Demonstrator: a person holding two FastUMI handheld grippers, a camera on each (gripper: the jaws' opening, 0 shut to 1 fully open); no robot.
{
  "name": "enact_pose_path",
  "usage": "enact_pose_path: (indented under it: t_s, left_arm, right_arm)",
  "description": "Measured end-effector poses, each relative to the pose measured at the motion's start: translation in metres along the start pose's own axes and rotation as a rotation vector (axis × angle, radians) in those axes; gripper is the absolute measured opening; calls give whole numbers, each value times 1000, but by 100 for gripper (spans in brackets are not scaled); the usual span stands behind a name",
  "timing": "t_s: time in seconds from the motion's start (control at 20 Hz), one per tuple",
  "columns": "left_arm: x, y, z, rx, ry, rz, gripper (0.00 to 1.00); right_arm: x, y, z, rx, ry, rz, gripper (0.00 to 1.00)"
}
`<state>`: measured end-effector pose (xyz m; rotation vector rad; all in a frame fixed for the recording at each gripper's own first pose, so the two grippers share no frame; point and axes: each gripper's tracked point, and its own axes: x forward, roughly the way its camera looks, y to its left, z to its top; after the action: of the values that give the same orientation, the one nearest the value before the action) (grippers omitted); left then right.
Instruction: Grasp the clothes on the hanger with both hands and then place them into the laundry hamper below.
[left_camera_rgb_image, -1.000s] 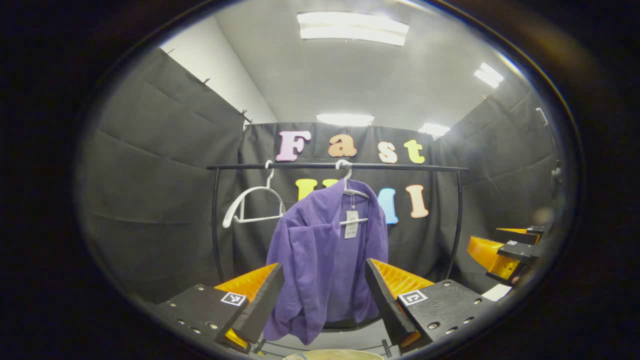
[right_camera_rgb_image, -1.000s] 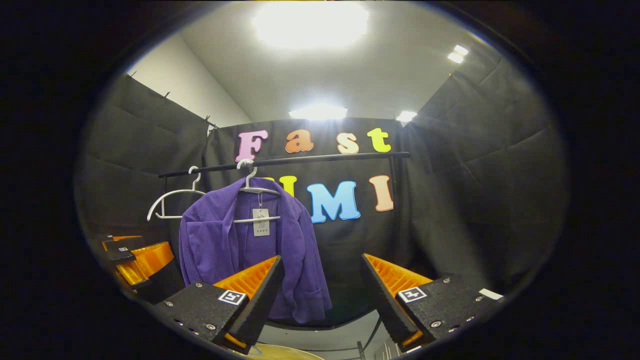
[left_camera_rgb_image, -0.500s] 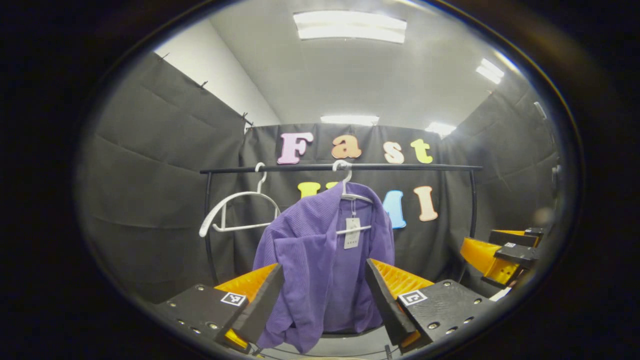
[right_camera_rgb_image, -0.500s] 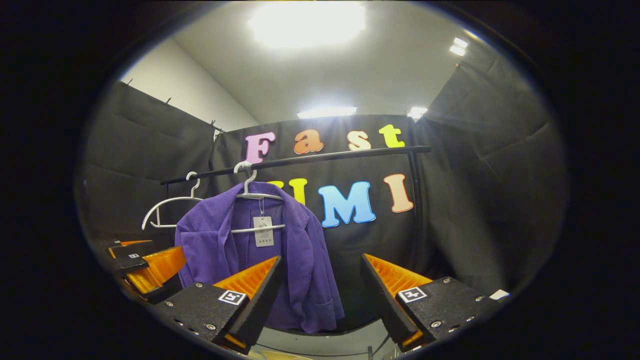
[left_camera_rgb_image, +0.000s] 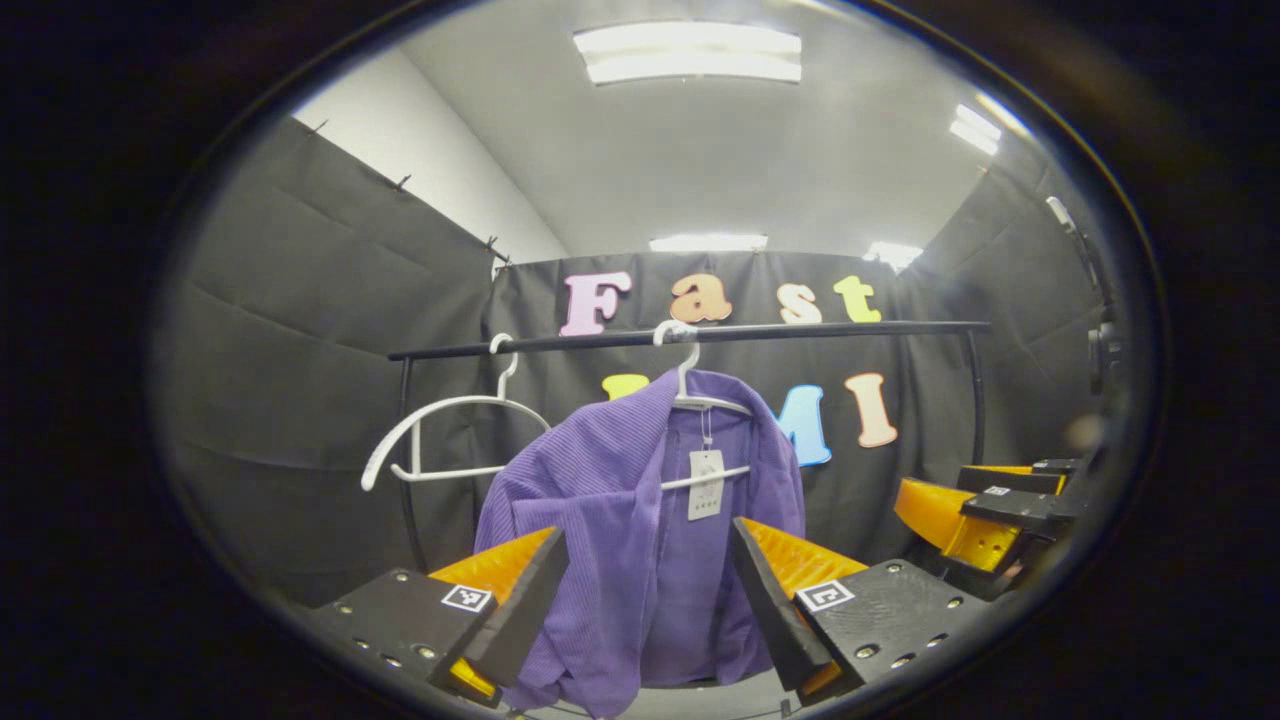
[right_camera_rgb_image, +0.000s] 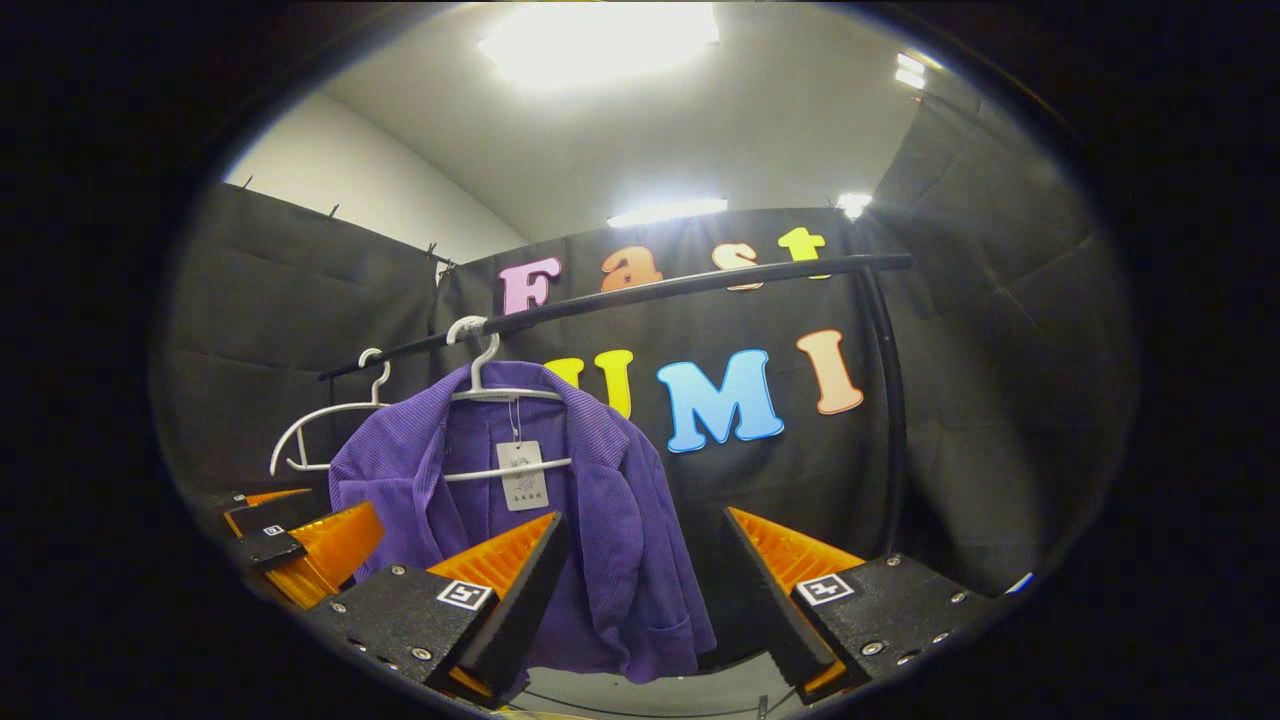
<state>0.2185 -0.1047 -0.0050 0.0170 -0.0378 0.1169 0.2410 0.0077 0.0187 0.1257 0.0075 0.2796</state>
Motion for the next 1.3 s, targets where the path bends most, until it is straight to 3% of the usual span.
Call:
enact_pose_path:
  t_s: [0.05,0.1,0.15,0.2,0.25,0.45,0.5,0.75,0.85,1.15,1.2,1.25,1.3]
  left_arm:
    - [6,0,-2,6,1,12,97]
    - [12,1,-5,12,2,25,93]
    - [20,1,-8,21,4,37,97]
    - [27,3,-12,29,5,51,93]
    - [33,4,-15,36,5,64,97]
    - [60,10,-33,52,31,104,97]
    - [66,11,-37,53,38,114,93]
    - [95,11,-55,74,67,156,98]
    - [102,13,-60,89,72,180,93]
    - [110,21,-66,90,70,236,97]
    - [111,23,-66,92,67,245,90]
    - [113,24,-67,95,69,253,97]
    - [116,26,-67,101,68,258,90]
  right_arm:
    - [6,1,-1,2,-1,12,94]
    - [13,1,0,1,-3,23,94]
    - [18,0,-2,-2,-4,33,94]
    - [25,1,-3,-6,-4,46,94]
    - [31,3,-4,-7,-5,58,94]
    - [59,10,-9,4,-3,102,94]
    - [67,12,-10,6,-1,113,94]
    - [104,25,-20,0,11,166,94]
    - [119,28,-24,3,17,173,94]
    - [155,34,-42,14,62,165,94]
    - [162,35,-44,13,61,168,94]
    - [167,36,-45,5,55,162,94]
    - [174,35,-46,-5,47,149,94]
